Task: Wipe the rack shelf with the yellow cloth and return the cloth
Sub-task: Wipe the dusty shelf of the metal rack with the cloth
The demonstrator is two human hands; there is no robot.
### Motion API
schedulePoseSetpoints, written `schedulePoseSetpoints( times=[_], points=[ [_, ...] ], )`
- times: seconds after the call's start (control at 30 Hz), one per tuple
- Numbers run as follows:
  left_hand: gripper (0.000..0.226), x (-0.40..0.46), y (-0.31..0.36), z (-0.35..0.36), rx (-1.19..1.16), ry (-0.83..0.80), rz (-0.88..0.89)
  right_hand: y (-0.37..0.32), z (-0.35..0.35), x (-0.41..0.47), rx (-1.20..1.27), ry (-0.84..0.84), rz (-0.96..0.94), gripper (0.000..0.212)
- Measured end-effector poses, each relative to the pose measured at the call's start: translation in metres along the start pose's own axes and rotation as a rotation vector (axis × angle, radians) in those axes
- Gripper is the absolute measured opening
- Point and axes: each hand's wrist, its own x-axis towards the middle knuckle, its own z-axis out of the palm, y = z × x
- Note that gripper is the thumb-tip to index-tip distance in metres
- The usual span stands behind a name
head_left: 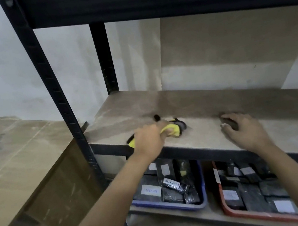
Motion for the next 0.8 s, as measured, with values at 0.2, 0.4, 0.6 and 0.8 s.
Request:
schedulePoseSetpoints(
  times=[0.2,0.4,0.6,0.8],
  points=[
    [0.032,0.014,-0.013,-0.025,-0.106,0.121,-0.043,-0.001,-0.001,-0.002,0.032,0.029,0.011,0.035],
    [0.032,0.066,-0.067,-0.021,-0.158,0.100,-0.223,0.001,-0.001,-0.001,0.048,0.029,0.035,0.034],
    [0.030,0.094,-0.051,0.018,0.011,-0.027,-0.358,0.004,0.002,0.002,0.050,0.053,0.030,0.034],
    [0.038,0.081,-0.007,0.022,-0.083,-0.125,0.002,0.008,0.004,0.004,0.047,0.052,0.021,0.033]
  ],
)
